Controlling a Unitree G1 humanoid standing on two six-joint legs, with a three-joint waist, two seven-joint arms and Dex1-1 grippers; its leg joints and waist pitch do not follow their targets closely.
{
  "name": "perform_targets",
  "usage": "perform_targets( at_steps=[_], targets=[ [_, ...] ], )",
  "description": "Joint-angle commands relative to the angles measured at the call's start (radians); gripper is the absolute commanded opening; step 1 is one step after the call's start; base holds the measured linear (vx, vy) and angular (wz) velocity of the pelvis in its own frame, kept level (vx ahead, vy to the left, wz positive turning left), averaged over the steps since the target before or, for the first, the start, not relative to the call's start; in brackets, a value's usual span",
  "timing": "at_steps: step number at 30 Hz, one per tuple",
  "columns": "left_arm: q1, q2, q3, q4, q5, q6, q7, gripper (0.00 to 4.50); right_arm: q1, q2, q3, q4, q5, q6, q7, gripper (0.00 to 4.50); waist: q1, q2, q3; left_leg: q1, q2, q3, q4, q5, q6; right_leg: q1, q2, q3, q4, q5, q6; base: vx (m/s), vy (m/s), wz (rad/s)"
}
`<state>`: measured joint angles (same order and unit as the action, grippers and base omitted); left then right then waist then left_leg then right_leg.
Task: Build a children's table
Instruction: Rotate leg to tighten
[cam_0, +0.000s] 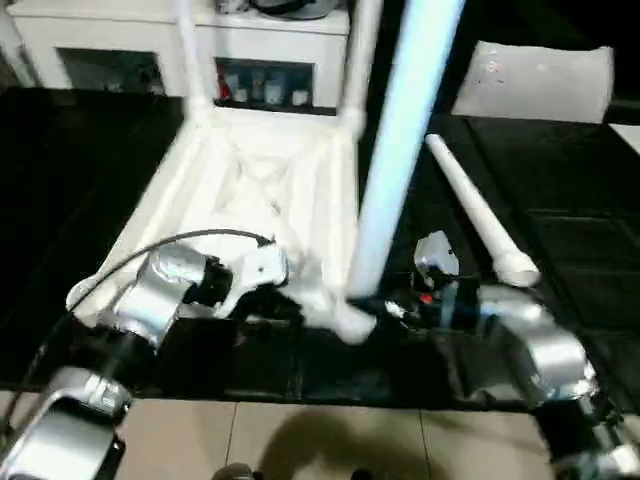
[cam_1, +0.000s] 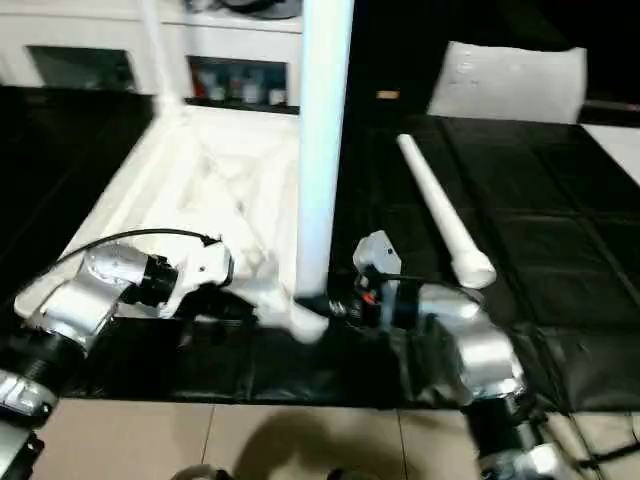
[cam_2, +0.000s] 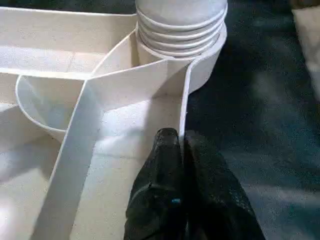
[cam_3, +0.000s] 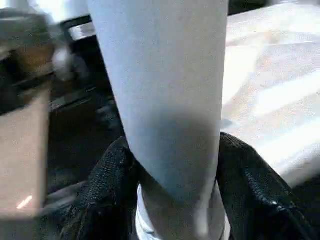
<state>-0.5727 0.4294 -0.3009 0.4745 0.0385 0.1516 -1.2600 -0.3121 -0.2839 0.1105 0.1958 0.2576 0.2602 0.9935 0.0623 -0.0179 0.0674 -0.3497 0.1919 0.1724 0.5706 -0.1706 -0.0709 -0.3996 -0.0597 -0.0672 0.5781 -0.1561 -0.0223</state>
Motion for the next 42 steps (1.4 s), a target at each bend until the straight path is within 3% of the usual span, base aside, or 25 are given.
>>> perform_targets(
  at_steps=[1, 4, 6, 9, 12, 15, 16, 18, 20, 22, 26, 28, 29, 31, 32, 37, 38, 42],
  targets=[
    [0.015, -0.086, 0.046, -0.064, -0.017, 0.105, 0.166, 0.00, 0.018, 0.073, 0.025, -0.001, -0.042, 0.043, -0.145, 1.93, -0.006, 0.003, -0.056, 0.007, 0.034, -0.013, -0.068, -0.305, -0.004, 0.041, -0.077, 0.039, -0.086, -0.516, -0.125, 0.000, 0.000, 0.00],
    [0.024, -0.147, 0.064, -0.088, -0.011, 0.158, 0.255, 0.00, 0.018, 0.142, 0.016, 0.014, -0.070, 0.056, -0.266, 1.93, -0.033, -0.002, -0.054, 0.003, 0.028, -0.016, -0.064, -0.320, 0.003, 0.036, -0.076, 0.035, -0.096, -0.579, -0.097, 0.000, 0.000, 0.00],
    [0.020, -0.221, 0.071, -0.089, 0.005, 0.199, 0.360, 0.00, 0.002, 0.224, 0.008, 0.045, -0.107, 0.067, -0.411, 1.93, -0.047, -0.004, -0.053, 0.008, 0.022, -0.016, -0.057, -0.334, 0.007, 0.026, -0.074, 0.030, -0.108, -0.627, -0.078, 0.000, 0.000, 0.00],
    [-0.039, -0.362, 0.091, -0.023, 0.032, 0.217, 0.583, 0.00, -0.075, 0.349, -0.018, 0.145, -0.157, 0.080, -0.650, 1.93, -0.063, -0.004, -0.052, 0.012, 0.016, -0.018, -0.051, -0.364, 0.011, 0.021, -0.070, 0.021, -0.121, -0.672, -0.055, 0.000, 0.000, 0.00],
    [-0.081, -0.416, 0.084, 0.011, 0.056, 0.211, 0.663, 0.00, -0.124, 0.403, -0.052, 0.201, -0.142, 0.065, -0.726, 1.93, -0.072, -0.001, -0.055, 0.015, 0.013, -0.021, -0.050, -0.400, 0.014, 0.018, -0.068, 0.016, -0.125, -0.670, -0.030, 0.000, 0.000, 0.00],
    [-0.097, -0.414, 0.066, 0.019, 0.079, 0.203, 0.670, 0.00, -0.131, 0.416, -0.068, 0.208, -0.138, 0.045, -0.747, 2.62, -0.069, 0.002, -0.061, 0.005, 0.020, -0.021, -0.057, -0.367, 0.030, 0.026, -0.070, 0.024, -0.117, -0.587, -0.046, 0.000, 0.000, 0.00],
    [-0.101, -0.406, 0.064, 0.024, 0.087, 0.202, 0.663, 0.00, -0.123, 0.416, -0.072, 0.202, -0.147, 0.036, -0.748, 2.68, -0.067, 0.006, -0.066, -0.003, 0.027, -0.020, -0.063, -0.328, 0.037, 0.033, -0.070, 0.032, -0.103, -0.473, -0.082, 0.000, 0.000, 0.00],
    [-0.101, -0.375, 0.052, 0.029, 0.108, 0.183, 0.641, 0.00, -0.097, 0.413, -0.089, 0.177, -0.147, 0.029, -0.744, 2.80, -0.061, 0.011, -0.070, -0.003, 0.030, -0.016, -0.063, -0.297, 0.041, 0.034, -0.070, 0.039, -0.092, -0.377, -0.122, 0.000, 0.000, 0.00],
    [-0.100, -0.367, 0.050, 0.031, 0.113, 0.178, 0.637, 0.00, -0.093, 0.411, -0.092, 0.173, -0.146, 0.026, -0.745, 2.96, -0.057, 0.009, -0.069, -0.005, 0.031, -0.013, -0.063, -0.274, 0.047, 0.038, -0.071, 0.042, -0.084, -0.320, -0.151, 0.000, 0.000, 0.00],
    [-0.092, -0.329, 0.036, 0.037, 0.114, 0.145, 0.586, 0.00, -0.075, 0.378, -0.094, 0.151, -0.151, -0.007, -0.719, 3.09, -0.058, 0.012, -0.069, -0.012, 0.027, -0.015, -0.063, -0.282, 0.047, 0.045, -0.074, 0.039, -0.087, -0.353, -0.149, 0.000, 0.000, 0.00],
    [-0.073, -0.288, 0.029, 0.025, 0.095, 0.122, 0.509, 0.00, -0.058, 0.322, -0.101, 0.108, -0.135, -0.028, -0.653, 3.48, -0.058, 0.011, -0.069, -0.011, 0.026, -0.013, -0.061, -0.273, 0.045, 0.047, -0.074, 0.039, -0.091, -0.375, -0.142, 0.000, 0.000, 0.00],
    [-0.047, -0.225, 0.015, 0.016, 0.067, 0.067, 0.392, 0.00, -0.033, 0.225, -0.108, 0.030, -0.104, -0.037, -0.526, 3.60, -0.055, 0.013, -0.069, -0.007, 0.029, -0.010, -0.058, -0.265, 0.056, 0.045, -0.073, 0.042, -0.089, -0.348, -0.151, 0.000, 0.000, 0.00],
    [-0.047, -0.225, 0.015, 0.016, 0.067, 0.067, 0.392, 0.00, -0.033, 0.225, -0.108, 0.030, -0.104, -0.037, -0.526, 3.73, -0.054, 0.012, -0.072, -0.015, 0.030, -0.012, -0.059, -0.243, 0.062, 0.051, -0.073, 0.042, -0.080, -0.311, -0.160, 0.000, 0.000, 0.00],
    [-0.042, -0.201, 0.017, 0.029, 0.054, 0.046, 0.355, 0.00, -0.015, 0.168, -0.114, -0.006, -0.081, -0.047, -0.442, 3.90, -0.049, 0.012, -0.073, -0.008, 0.034, -0.008, -0.056, -0.222, 0.069, 0.046, -0.071, 0.044, -0.075, -0.253, -0.186, 0.000, 0.000, 0.00],
    [-0.042, -0.201, 0.017, 0.029, 0.054, 0.046, 0.355, 0.00, -0.015, 0.168, -0.114, -0.006, -0.081, -0.047, -0.442, 3.95, -0.048, 0.013, -0.073, -0.012, 0.034, -0.008, -0.056, -0.201, 0.075, 0.050, -0.071, 0.044, -0.069, -0.216, -0.201, 0.000, 0.000, 0.00],
    [-0.049, -0.129, 0.018, 0.082, 0.020, -0.060, 0.208, 0.00, 0.030, 0.003, -0.100, -0.075, -0.019, -0.042, -0.187, 4.36, -0.025, 0.011, -0.073, -0.007, 0.036, -0.005, -0.054, -0.190, 0.088, 0.051, -0.071, 0.044, -0.066, -0.206, -0.207, 0.000, 0.000, 0.00],
    [-0.049, -0.113, 0.013, 0.086, 0.013, -0.084, 0.168, 0.00, 0.034, -0.030, -0.090, -0.081, -0.008, -0.036, -0.142, 4.43, -0.022, 0.015, -0.071, -0.007, 0.036, -0.006, -0.055, -0.200, 0.088, 0.051, -0.072, 0.044, -0.068, -0.214, -0.207, 0.000, 0.000, 0.00],
    [-0.053, -0.051, -0.025, 0.109, -0.003, -0.176, 0.015, 0.00, 0.021, -0.113, -0.054, -0.077, -0.003, -0.045, -0.015, 4.43, -0.020, 0.011, -0.068, -0.005, 0.035, -0.006, -0.056, -0.237, 0.074, 0.048, -0.075, 0.043, -0.075, -0.301, -0.190, 0.000, 0.000, 0.00]
  ],
)
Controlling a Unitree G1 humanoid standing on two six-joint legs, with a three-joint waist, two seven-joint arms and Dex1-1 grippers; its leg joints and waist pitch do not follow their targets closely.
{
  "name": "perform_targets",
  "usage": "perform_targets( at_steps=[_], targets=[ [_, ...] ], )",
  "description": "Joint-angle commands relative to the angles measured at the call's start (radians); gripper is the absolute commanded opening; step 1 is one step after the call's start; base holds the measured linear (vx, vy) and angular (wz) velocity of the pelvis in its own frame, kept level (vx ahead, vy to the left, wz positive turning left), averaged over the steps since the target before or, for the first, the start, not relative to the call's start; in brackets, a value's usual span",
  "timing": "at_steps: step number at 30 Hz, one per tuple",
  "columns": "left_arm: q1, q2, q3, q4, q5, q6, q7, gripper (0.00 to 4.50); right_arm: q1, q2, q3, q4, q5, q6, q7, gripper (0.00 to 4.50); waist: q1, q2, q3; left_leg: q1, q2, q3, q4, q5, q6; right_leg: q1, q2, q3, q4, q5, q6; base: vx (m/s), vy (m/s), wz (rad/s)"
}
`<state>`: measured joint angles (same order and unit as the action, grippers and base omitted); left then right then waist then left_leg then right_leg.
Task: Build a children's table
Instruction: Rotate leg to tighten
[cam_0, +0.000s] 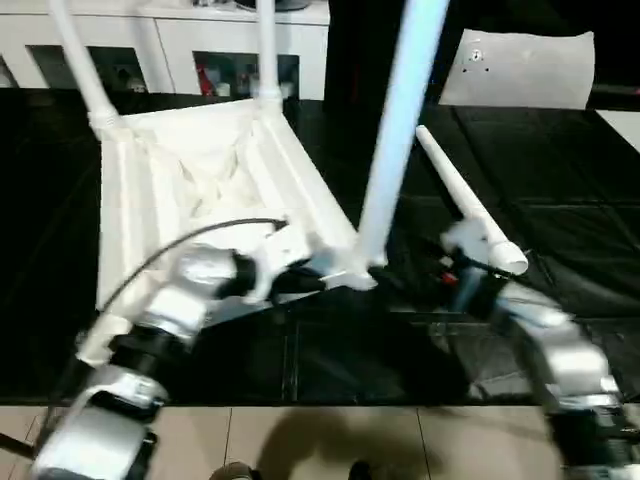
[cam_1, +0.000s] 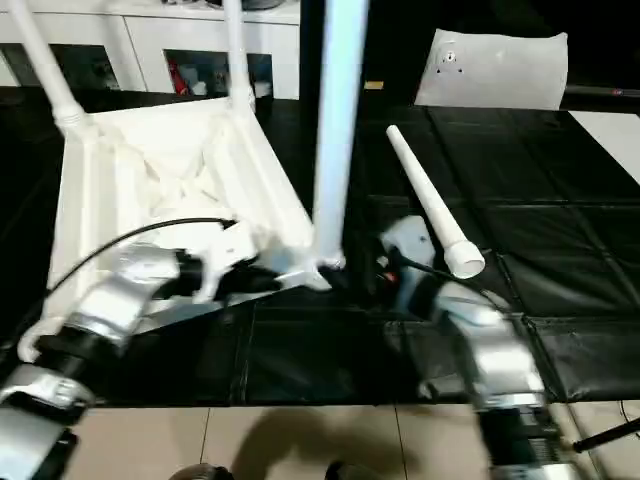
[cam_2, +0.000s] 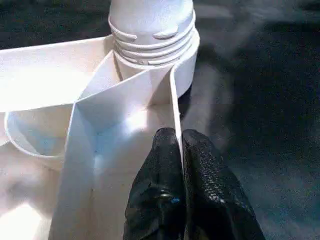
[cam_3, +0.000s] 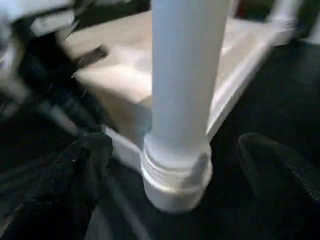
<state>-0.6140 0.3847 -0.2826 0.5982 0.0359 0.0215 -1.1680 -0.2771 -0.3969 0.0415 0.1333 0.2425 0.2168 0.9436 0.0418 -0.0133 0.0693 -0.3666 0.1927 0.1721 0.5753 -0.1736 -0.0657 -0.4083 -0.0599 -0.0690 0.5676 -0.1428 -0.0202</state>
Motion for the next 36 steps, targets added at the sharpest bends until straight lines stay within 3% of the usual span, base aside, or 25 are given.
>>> perform_targets(
  at_steps=[1, 5, 6, 11, 18, 25, 31, 35, 36],
  targets=[
    [-0.015, 0.008, -0.051, -0.008, -0.003, -0.062, -0.117, 0.00, -0.022, -0.013, 0.022, -0.011, 0.026, 0.009, 0.080, 4.43, 0.001, 0.006, -0.069, 0.013, 0.035, -0.005, -0.061, -0.236, 0.065, 0.055, -0.075, 0.046, -0.064, -0.315, -0.194, 0.000, 0.000, 0.00],
    [-0.033, 0.047, -0.085, 0.012, -0.018, -0.120, -0.270, 0.00, -0.067, -0.048, 0.068, 0.045, 0.035, 0.002, 0.203, 4.06, 0.012, 0.006, -0.067, 0.015, 0.039, -0.004, -0.061, -0.244, 0.057, 0.052, -0.075, 0.045, -0.063, -0.341, -0.196, 0.000, 0.000, 0.00],
    [-0.034, 0.050, -0.088, 0.014, -0.020, -0.126, -0.286, 0.00, -0.072, -0.052, 0.075, 0.052, 0.033, 0.002, 0.214, 4.00, 0.020, 0.009, -0.067, 0.021, 0.042, -0.003, -0.061, -0.248, 0.050, 0.047, -0.075, 0.046, -0.062, -0.335, -0.203, 0.000, 0.000, 0.00],
    [-0.055, 0.057, -0.114, 0.044, -0.011, -0.178, -0.355, 0.00, -0.109, -0.065, 0.126, 0.097, 0.015, -0.015, 0.298, 3.59, 0.043, 0.006, -0.066, 0.021, 0.044, -0.002, -0.061, -0.264, 0.037, 0.047, -0.079, 0.047, -0.056, -0.335, -0.206, 0.000, 0.000, 0.00],
    [-0.075, 0.048, -0.122, 0.066, -0.006, -0.205, -0.381, 0.00, -0.142, -0.063, 0.166, 0.124, 0.007, -0.028, 0.349, 2.93, 0.039, 0.002, -0.063, 0.018, 0.042, -0.006, -0.063, -0.283, 0.028, 0.048, -0.081, 0.046, -0.062, -0.408, -0.174, 0.000, 0.000, 0.00],
    [-0.088, 0.044, -0.128, 0.093, -0.006, -0.229, -0.395, 0.00, -0.161, -0.057, 0.185, 0.138, 0.016, -0.024, 0.385, 2.49, 0.042, 0.000, -0.065, 0.017, 0.043, -0.004, -0.061, -0.250, 0.039, 0.048, -0.079, 0.046, -0.054, -0.349, -0.196, 0.000, 0.000, 0.00],
    [-0.088, 0.045, -0.122, 0.102, -0.009, -0.225, -0.393, 0.00, -0.155, -0.057, 0.194, 0.132, 0.031, -0.004, 0.406, 2.01, 0.041, 0.002, -0.062, 0.017, 0.043, -0.005, -0.063, -0.271, 0.034, 0.047, -0.081, 0.046, -0.060, -0.392, -0.186, 0.000, 0.000, 0.00],
    [-0.072, 0.036, -0.081, 0.084, -0.009, -0.152, -0.289, 0.00, -0.122, -0.024, 0.164, 0.086, 0.079, 0.068, 0.352, 1.95, 0.042, 0.004, -0.064, 0.018, 0.044, -0.006, -0.064, -0.268, 0.029, 0.048, -0.079, 0.046, -0.058, -0.373, -0.190, 0.000, 0.000, 0.00],
    [-0.063, 0.022, -0.055, 0.065, -0.005, -0.094, -0.200, 0.00, -0.100, 0.010, 0.144, 0.061, 0.088, 0.093, 0.280, 1.95, 0.042, 0.008, -0.065, 0.019, 0.044, -0.006, -0.064, -0.273, 0.023, 0.047, -0.080, 0.046, -0.059, -0.370, -0.193, 0.000, 0.000, 0.00]
  ],
)
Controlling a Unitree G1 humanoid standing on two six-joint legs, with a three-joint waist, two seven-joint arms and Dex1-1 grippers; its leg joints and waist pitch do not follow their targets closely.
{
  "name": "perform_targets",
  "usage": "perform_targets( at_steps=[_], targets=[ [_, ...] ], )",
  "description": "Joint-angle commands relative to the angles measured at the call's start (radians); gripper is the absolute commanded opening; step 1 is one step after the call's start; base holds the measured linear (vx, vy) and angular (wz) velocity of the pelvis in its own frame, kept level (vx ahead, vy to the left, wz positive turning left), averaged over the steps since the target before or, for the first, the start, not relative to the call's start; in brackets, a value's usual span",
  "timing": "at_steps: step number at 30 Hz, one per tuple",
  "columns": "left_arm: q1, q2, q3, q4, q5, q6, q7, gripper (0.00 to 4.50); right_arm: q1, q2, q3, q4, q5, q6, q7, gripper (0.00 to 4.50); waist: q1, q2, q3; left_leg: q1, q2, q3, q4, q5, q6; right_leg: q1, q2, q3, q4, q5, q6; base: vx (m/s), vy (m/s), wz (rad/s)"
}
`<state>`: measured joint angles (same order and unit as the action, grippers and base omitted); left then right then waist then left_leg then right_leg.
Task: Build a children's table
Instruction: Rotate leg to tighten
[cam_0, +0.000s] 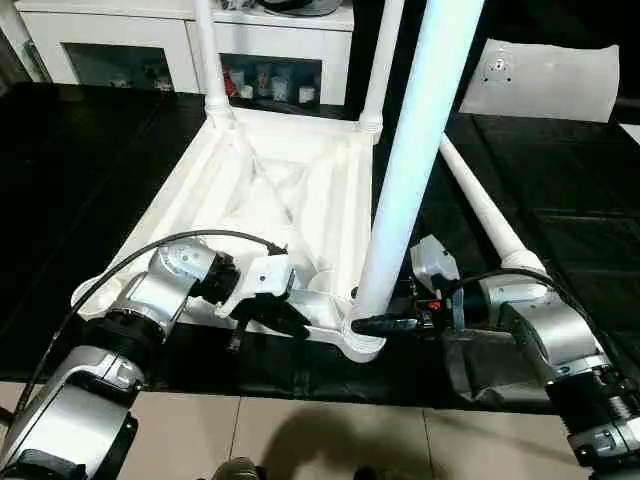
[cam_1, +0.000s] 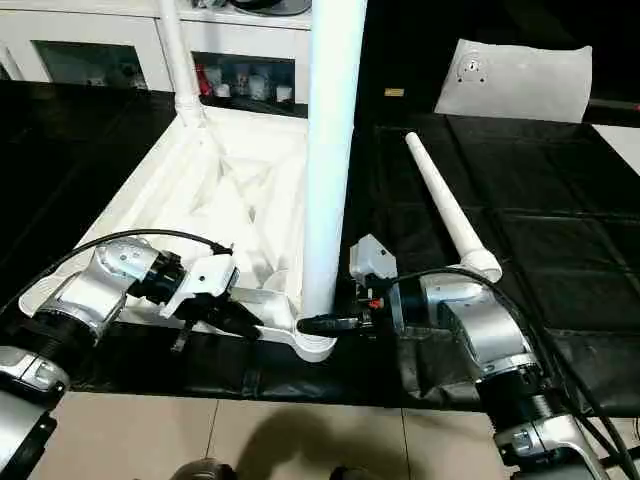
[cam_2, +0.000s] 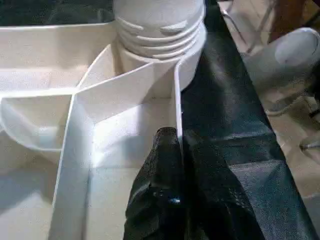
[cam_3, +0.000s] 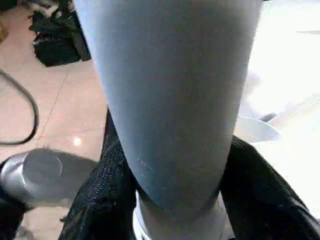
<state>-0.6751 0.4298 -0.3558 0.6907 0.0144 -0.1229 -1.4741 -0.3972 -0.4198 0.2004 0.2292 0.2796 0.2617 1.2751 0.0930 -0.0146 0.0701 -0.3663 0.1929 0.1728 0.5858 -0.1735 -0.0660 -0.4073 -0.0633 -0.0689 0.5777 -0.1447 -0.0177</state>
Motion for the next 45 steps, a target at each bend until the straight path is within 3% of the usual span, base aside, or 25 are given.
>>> perform_targets(
  at_steps=[1, 4, 6, 9, 11, 13, 14, 16, 18, 19, 22, 24, 27, 30, 32, 35, 37, 40, 42, 45],
  targets=[
    [0.002, -0.031, 0.031, -0.038, 0.016, 0.077, 0.146, 0.00, 0.030, 0.050, -0.024, -0.046, 0.053, 0.056, -0.088, 1.95, -0.012, 0.007, -0.063, 0.020, 0.044, -0.008, -0.076, -0.286, 0.012, 0.045, -0.078, 0.047, -0.069, -0.383, -0.196, 0.000, 0.000, 0.00],
    [0.028, -0.075, 0.072, -0.108, 0.008, 0.193, 0.274, 0.00, 0.053, 0.127, -0.040, -0.049, 0.005, 0.064, -0.260, 1.95, -0.020, 0.008, -0.062, 0.020, 0.040, -0.013, -0.078, -0.313, -0.002, 0.044, -0.079, 0.042, -0.078, -0.459, -0.167, 0.000, 0.000, 0.00],
    [0.049, -0.127, 0.106, -0.168, 0.001, 0.298, 0.384, 0.00, 0.062, 0.195, -0.050, -0.037, -0.032, 0.088, -0.399, 1.95, -0.040, 0.005, -0.059, 0.018, 0.035, -0.017, -0.079, -0.345, -0.021, 0.040, -0.076, 0.037, -0.082, -0.524, -0.146, 0.000, 0.000, 0.00],
    [0.060, -0.163, 0.123, -0.199, -0.002, 0.343, 0.449, 0.00, 0.064, 0.238, -0.058, -0.030, -0.049, 0.111, -0.481, 1.95, -0.068, 0.002, -0.059, 0.013, 0.026, -0.019, -0.073, -0.345, -0.002, 0.042, -0.077, 0.033, -0.099, -0.592, -0.105, 0.000, 0.000, 0.00],
    [0.069, -0.194, 0.129, -0.222, 0.001, 0.376, 0.494, 0.00, 0.062, 0.275, -0.066, -0.020, -0.066, 0.118, -0.549, 1.95, -0.072, 0.001, -0.060, 0.014, 0.024, -0.016, -0.069, -0.341, 0.013, 0.039, -0.076, 0.034, -0.104, -0.597, -0.101, 0.000, 0.000, 0.00],
    [0.059, -0.305, 0.152, -0.219, 0.022, 0.420, 0.679, 0.00, 0.039, 0.388, -0.091, 0.031, -0.121, 0.142, -0.764, 1.95, -0.087, -0.001, -0.057, 0.017, 0.021, -0.015, -0.065, -0.336, 0.010, 0.028, -0.070, 0.030, -0.109, -0.634, -0.094, 0.000, 0.000, 0.00],
    [0.059, -0.305, 0.152, -0.219, 0.022, 0.420, 0.679, 0.00, 0.039, 0.388, -0.091, 0.031, -0.121, 0.142, -0.764, 1.95, -0.089, 0.001, -0.057, 0.021, 0.020, -0.017, -0.064, -0.346, 0.008, 0.026, -0.070, 0.027, -0.113, -0.654, -0.088, 0.000, 0.000, 0.00],
    [0.035, -0.386, 0.161, -0.198, 0.050, 0.446, 0.814, 0.00, 0.009, 0.474, -0.114, 0.077, -0.146, 0.148, -0.906, 1.95, -0.097, 0.001, -0.057, 0.020, 0.018, -0.019, -0.064, -0.364, 0.009, 0.025, -0.068, 0.023, -0.119, -0.678, -0.064, 0.000, 0.000, 0.00],
    [0.014, -0.403, 0.156, -0.179, 0.065, 0.450, 0.846, 0.00, -0.005, 0.500, -0.133, 0.091, -0.142, 0.132, -0.946, 2.65, -0.096, 0.005, -0.061, 0.025, 0.016, -0.020, -0.062, -0.377, 0.009, 0.025, -0.067, 0.020, -0.122, -0.682, -0.054, 0.000, 0.000, 0.00],
    [-0.016, -0.406, 0.147, -0.149, 0.084, 0.437, 0.872, 0.00, -0.017, 0.518, -0.163, 0.098, -0.123, 0.111, -0.973, 2.65, -0.098, 0.005, -0.061, 0.023, 0.015, -0.020, -0.066, -0.383, 0.018, 0.027, -0.065, 0.020, -0.124, -0.660, -0.049, 0.000, 0.000, 0.00],
    [-0.038, -0.392, 0.145, -0.122, 0.089, 0.419, 0.871, 0.00, -0.014, 0.511, -0.178, 0.093, -0.121, 0.104, -0.981, 2.71, -0.092, 0.013, -0.074, 0.017, 0.024, -0.022, -0.073, -0.344, 0.026, 0.036, -0.067, 0.028, -0.112, -0.542, -0.074, 0.000, 0.000, 0.00],
    [-0.041, -0.368, 0.140, -0.110, 0.089, 0.397, 0.840, 0.00, 0.000, 0.489, -0.180, 0.079, -0.127, 0.096, -0.964, 3.13, -0.092, 0.018, -0.078, 0.005, 0.030, -0.021, -0.078, -0.301, 0.028, 0.047, -0.067, 0.035, -0.091, -0.388, -0.128, 0.000, 0.000, 0.00],
    [-0.028, -0.329, 0.118, -0.109, 0.100, 0.345, 0.772, 0.00, 0.018, 0.458, -0.184, 0.063, -0.153, 0.072, -0.954, 3.31, -0.095, 0.014, -0.081, -0.001, 0.027, -0.016, -0.072, -0.262, 0.047, 0.055, -0.072, 0.040, -0.082, -0.303, -0.175, 0.000, 0.000, 0.00],
    [-0.013, -0.306, 0.109, -0.114, 0.114, 0.318, 0.738, 0.00, 0.028, 0.430, -0.185, 0.051, -0.186, 0.063, -0.960, 3.60, -0.097, 0.011, -0.084, -0.001, 0.025, -0.009, -0.066, -0.214, 0.055, 0.058, -0.072, 0.043, -0.076, -0.261, -0.198, 0.000, 0.000, 0.00],
    [-0.012, -0.302, 0.108, -0.108, 0.117, 0.304, 0.739, 0.00, 0.030, 0.426, -0.191, 0.049, -0.184, 0.062, -0.956, 3.77, -0.095, 0.012, -0.084, 0.000, 0.026, -0.009, -0.065, -0.201, 0.060, 0.060, -0.072, 0.044, -0.073, -0.253, -0.204, 0.000, 0.000, 0.00],
    [-0.015, -0.284, 0.118, -0.081, 0.115, 0.253, 0.746, 0.00, 0.046, 0.404, -0.244, 0.026, -0.162, 0.012, -0.951, 4.04, -0.086, 0.012, -0.086, 0.002, 0.029, -0.006, -0.064, -0.162, 0.070, 0.060, -0.070, 0.045, -0.067, -0.210, -0.211, 0.000, 0.000, 0.00],
    [-0.018, -0.298, 0.169, -0.081, 0.049, 0.254, 0.740, 0.44, 0.078, 0.398, -0.272, -0.043, -0.108, 0.025, -0.934, 4.22, -0.082, 0.011, -0.086, 0.002, 0.029, -0.005, -0.064, -0.157, 0.073, 0.062, -0.070, 0.045, -0.066, -0.198, -0.217, 0.000, 0.000, 0.00],
    [-0.021, -0.313, 0.219, -0.089, -0.016, 0.254, 0.728, 0.58, 0.109, 0.392, -0.281, -0.096, -0.081, 0.052, -0.929, 4.48, -0.073, 0.012, -0.085, 0.006, 0.033, -0.005, -0.065, -0.157, 0.077, 0.060, -0.070, 0.044, -0.063, -0.189, -0.233, 0.000, 0.000, 0.00],
    [-0.024, -0.321, 0.261, -0.104, -0.057, 0.261, 0.732, 0.65, 0.134, 0.387, -0.277, -0.124, -0.083, 0.073, -0.934, 4.50, -0.068, 0.011, -0.081, 0.008, 0.033, -0.003, -0.066, -0.181, 0.073, 0.058, -0.070, 0.043, -0.067, -0.223, -0.227, 0.000, 0.000, 0.00],
    [-0.025, -0.307, 0.297, -0.120, -0.085, 0.269, 0.734, 0.94, 0.157, 0.380, -0.262, -0.135, -0.109, 0.090, -0.950, 4.50, -0.067, 0.013, -0.076, 0.013, 0.028, -0.004, -0.068, -0.240, 0.050, 0.053, -0.070, 0.041, -0.084, -0.353, -0.187, 0.000, 0.000, 0.00]
  ],
)
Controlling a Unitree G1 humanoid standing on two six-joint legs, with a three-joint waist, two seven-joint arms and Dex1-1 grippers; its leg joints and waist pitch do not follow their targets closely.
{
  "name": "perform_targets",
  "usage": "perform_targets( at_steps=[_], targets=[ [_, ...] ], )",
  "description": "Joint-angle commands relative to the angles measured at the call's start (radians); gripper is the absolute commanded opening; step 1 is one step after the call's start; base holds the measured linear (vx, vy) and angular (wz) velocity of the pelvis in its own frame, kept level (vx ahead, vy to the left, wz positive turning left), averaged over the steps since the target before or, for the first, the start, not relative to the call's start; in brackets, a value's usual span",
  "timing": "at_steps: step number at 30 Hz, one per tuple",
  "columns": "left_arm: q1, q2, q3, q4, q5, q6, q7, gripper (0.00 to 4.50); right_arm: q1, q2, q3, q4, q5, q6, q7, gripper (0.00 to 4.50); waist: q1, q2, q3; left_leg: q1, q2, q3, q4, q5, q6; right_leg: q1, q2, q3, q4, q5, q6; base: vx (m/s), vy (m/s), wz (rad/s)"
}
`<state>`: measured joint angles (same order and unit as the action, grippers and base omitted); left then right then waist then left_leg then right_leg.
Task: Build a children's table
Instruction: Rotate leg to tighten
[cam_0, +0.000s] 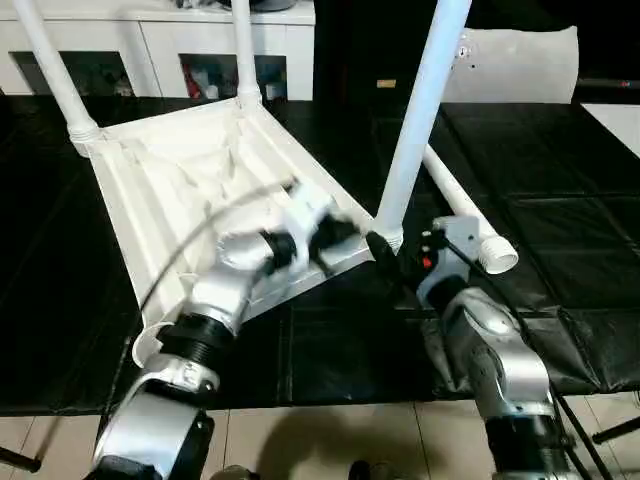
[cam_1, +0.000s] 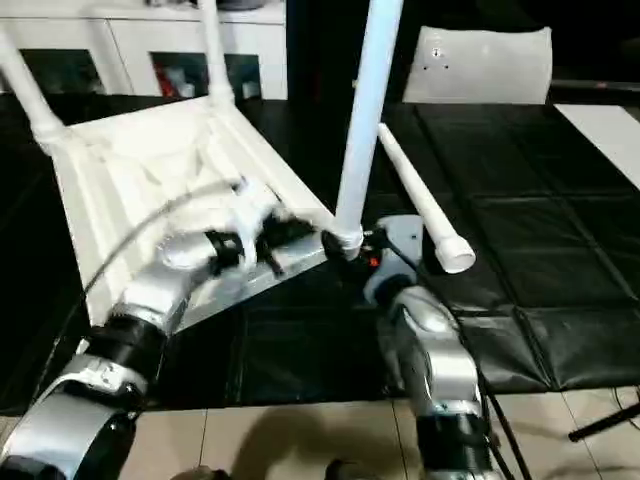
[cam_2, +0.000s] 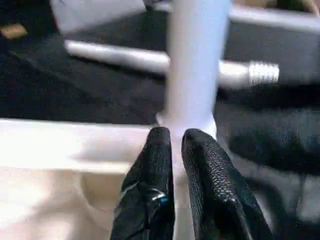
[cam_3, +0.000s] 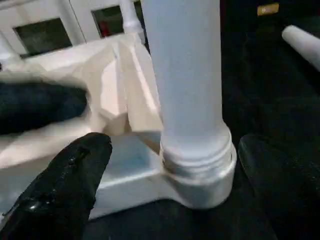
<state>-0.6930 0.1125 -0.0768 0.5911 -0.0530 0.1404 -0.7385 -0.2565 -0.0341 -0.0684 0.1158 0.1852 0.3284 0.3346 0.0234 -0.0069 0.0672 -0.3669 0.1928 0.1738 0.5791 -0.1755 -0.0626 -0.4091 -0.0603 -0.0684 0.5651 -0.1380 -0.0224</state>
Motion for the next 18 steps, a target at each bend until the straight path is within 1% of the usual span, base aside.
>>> perform_targets(
  at_steps=[1, 2, 3, 4, 5, 6, 7, 8, 9, 10, 11, 12, 13, 14, 15, 16, 17, 18],
  targets=[
    [-0.005, 0.036, 0.039, -0.034, -0.027, 0.013, -0.005, 0.94, 0.031, -0.011, 0.021, -0.026, -0.037, 0.038, -0.020, 4.50, 0.004, 0.007, -0.072, 0.014, 0.028, -0.006, -0.064, -0.245, 0.037, 0.053, -0.070, 0.041, -0.072, -0.378, -0.167, 0.000, 0.000, 0.00],
    [-0.005, 0.036, 0.039, -0.034, -0.027, 0.013, -0.005, 0.94, 0.031, -0.011, 0.021, -0.026, -0.037, 0.038, -0.020, 4.50, 0.004, 0.007, -0.072, 0.014, 0.028, -0.006, -0.064, -0.245, 0.037, 0.053, -0.070, 0.041, -0.072, -0.378, -0.167, 0.000, 0.000, 0.00],
    [-0.006, 0.082, 0.057, -0.042, -0.009, 0.028, 0.020, 0.94, 0.040, -0.018, 0.042, -0.032, -0.052, 0.066, -0.017, 4.50, 0.003, 0.012, -0.074, 0.011, 0.029, -0.010, -0.066, -0.247, 0.023, 0.055, -0.068, 0.041, -0.068, -0.363, -0.158, 0.000, 0.000, 0.00],
    [-0.007, 0.106, 0.063, -0.043, 0.007, 0.033, 0.037, 0.94, 0.043, -0.022, 0.053, -0.036, -0.058, 0.077, -0.014, 4.50, 0.002, 0.016, -0.075, 0.011, 0.029, -0.012, -0.067, -0.248, 0.020, 0.057, -0.067, 0.040, -0.065, -0.353, -0.157, 0.000, 0.000, 0.00],
    [-0.009, 0.129, 0.068, -0.043, 0.024, 0.037, 0.056, 0.94, 0.046, -0.025, 0.065, -0.039, -0.062, 0.089, -0.011, 4.50, -0.002, 0.015, -0.074, 0.011, 0.028, -0.013, -0.068, -0.259, 0.015, 0.056, -0.066, 0.040, -0.064, -0.348, -0.151, 0.000, 0.000, 0.00],
    [-0.011, 0.175, 0.072, -0.041, 0.059, 0.041, 0.095, 0.94, 0.049, -0.029, 0.082, -0.047, -0.062, 0.111, -0.007, 4.50, -0.003, 0.019, -0.073, 0.017, 0.027, -0.012, -0.066, -0.280, 0.008, 0.051, -0.064, 0.041, -0.066, -0.364, -0.147, 0.000, 0.000, 0.00],
    [-0.009, 0.226, 0.075, -0.042, 0.095, 0.048, 0.126, 0.94, 0.050, -0.031, 0.098, -0.050, -0.065, 0.130, -0.005, 4.50, -0.006, 0.018, -0.073, 0.014, 0.025, -0.013, -0.066, -0.282, 0.007, 0.053, -0.063, 0.040, -0.064, -0.367, -0.142, 0.000, 0.000, 0.00],
    [-0.003, 0.303, 0.087, -0.052, 0.148, 0.069, 0.180, 0.94, 0.047, -0.028, 0.114, -0.053, -0.065, 0.153, -0.012, 4.50, -0.008, 0.021, -0.074, 0.015, 0.026, -0.015, -0.067, -0.282, 0.001, 0.052, -0.064, 0.041, -0.063, -0.373, -0.135, 0.000, 0.000, 0.00],
    [0.005, 0.369, 0.104, -0.062, 0.188, 0.093, 0.222, 0.94, 0.041, -0.019, 0.120, -0.049, -0.060, 0.179, -0.021, 4.50, -0.012, 0.023, -0.074, 0.014, 0.027, -0.018, -0.067, -0.282, -0.009, 0.051, -0.062, 0.041, -0.056, -0.362, -0.133, 0.000, 0.000, 0.00],
    [0.005, 0.369, 0.104, -0.062, 0.188, 0.093, 0.222, 0.75, 0.041, -0.019, 0.120, -0.049, -0.060, 0.179, -0.021, 4.50, -0.017, 0.022, -0.074, 0.009, 0.024, -0.018, -0.068, -0.280, -0.010, 0.053, -0.061, 0.042, -0.056, -0.361, -0.129, 0.000, 0.000, 0.00],
    [0.011, 0.397, 0.112, -0.069, 0.197, 0.109, 0.224, 0.64, 0.035, -0.013, 0.122, -0.045, -0.055, 0.198, -0.025, 4.50, -0.015, 0.024, -0.076, 0.017, 0.026, -0.018, -0.065, -0.274, -0.016, 0.048, -0.062, 0.042, -0.056, -0.357, -0.134, 0.000, 0.000, 0.00],
    [0.016, 0.417, 0.116, -0.076, 0.200, 0.122, 0.220, 0.57, 0.031, -0.010, 0.125, -0.041, -0.054, 0.213, -0.027, 4.50, -0.015, 0.024, -0.072, 0.017, 0.027, -0.016, -0.065, -0.274, -0.018, 0.045, -0.064, 0.045, -0.055, -0.352, -0.149, 0.000, 0.000, 0.00],
    [0.030, 0.452, 0.116, -0.089, 0.211, 0.144, 0.204, 0.57, 0.020, -0.005, 0.131, -0.025, -0.060, 0.229, -0.033, 4.50, -0.012, 0.023, -0.073, 0.020, 0.030, -0.016, -0.066, -0.276, -0.021, 0.042, -0.065, 0.046, -0.055, -0.349, -0.155, 0.000, 0.000, 0.00],
    [0.042, 0.482, 0.111, -0.100, 0.221, 0.165, 0.188, 0.54, 0.011, 0.001, 0.135, -0.011, -0.065, 0.247, -0.039, 4.50, -0.010, 0.023, -0.071, 0.021, 0.031, -0.015, -0.067, -0.286, -0.025, 0.039, -0.062, 0.046, -0.053, -0.345, -0.162, 0.000, 0.000, 0.00],
    [0.042, 0.482, 0.111, -0.100, 0.221, 0.165, 0.188, 0.54, 0.011, 0.001, 0.135, -0.011, -0.065, 0.247, -0.039, 4.50, -0.006, 0.027, -0.070, 0.021, 0.031, -0.016, -0.069, -0.291, -0.032, 0.039, -0.063, 0.047, -0.051, -0.340, -0.163, 0.000, 0.000, 0.00],
    [0.057, 0.508, 0.094, -0.095, 0.240, 0.172, 0.178, 0.54, -0.003, 0.008, 0.137, 0.010, -0.073, 0.254, -0.049, 4.50, -0.003, 0.028, -0.070, 0.023, 0.032, -0.015, -0.069, -0.298, -0.036, 0.037, -0.064, 0.048, -0.052, -0.340, -0.162, 0.000, 0.000, 0.00],
    [0.084, 0.558, 0.059, -0.086, 0.278, 0.184, 0.159, 0.36, -0.030, 0.022, 0.140, 0.052, -0.087, 0.270, -0.069, 4.50, 0.003, 0.022, -0.072, 0.022, 0.033, -0.020, -0.069, -0.301, -0.042, 0.037, -0.070, 0.049, -0.044, -0.343, -0.163, 0.000, 0.000, 0.00],
    [0.106, 0.585, 0.029, -0.067, 0.302, 0.183, 0.152, 0.17, -0.053, 0.033, 0.139, 0.086, -0.092, 0.281, -0.081, 4.50, 0.000, 0.024, -0.070, 0.017, 0.029, -0.020, -0.073, -0.308, -0.047, 0.041, -0.069, 0.049, -0.047, -0.367, -0.149, 0.000, 0.000, 0.00]
  ],
)
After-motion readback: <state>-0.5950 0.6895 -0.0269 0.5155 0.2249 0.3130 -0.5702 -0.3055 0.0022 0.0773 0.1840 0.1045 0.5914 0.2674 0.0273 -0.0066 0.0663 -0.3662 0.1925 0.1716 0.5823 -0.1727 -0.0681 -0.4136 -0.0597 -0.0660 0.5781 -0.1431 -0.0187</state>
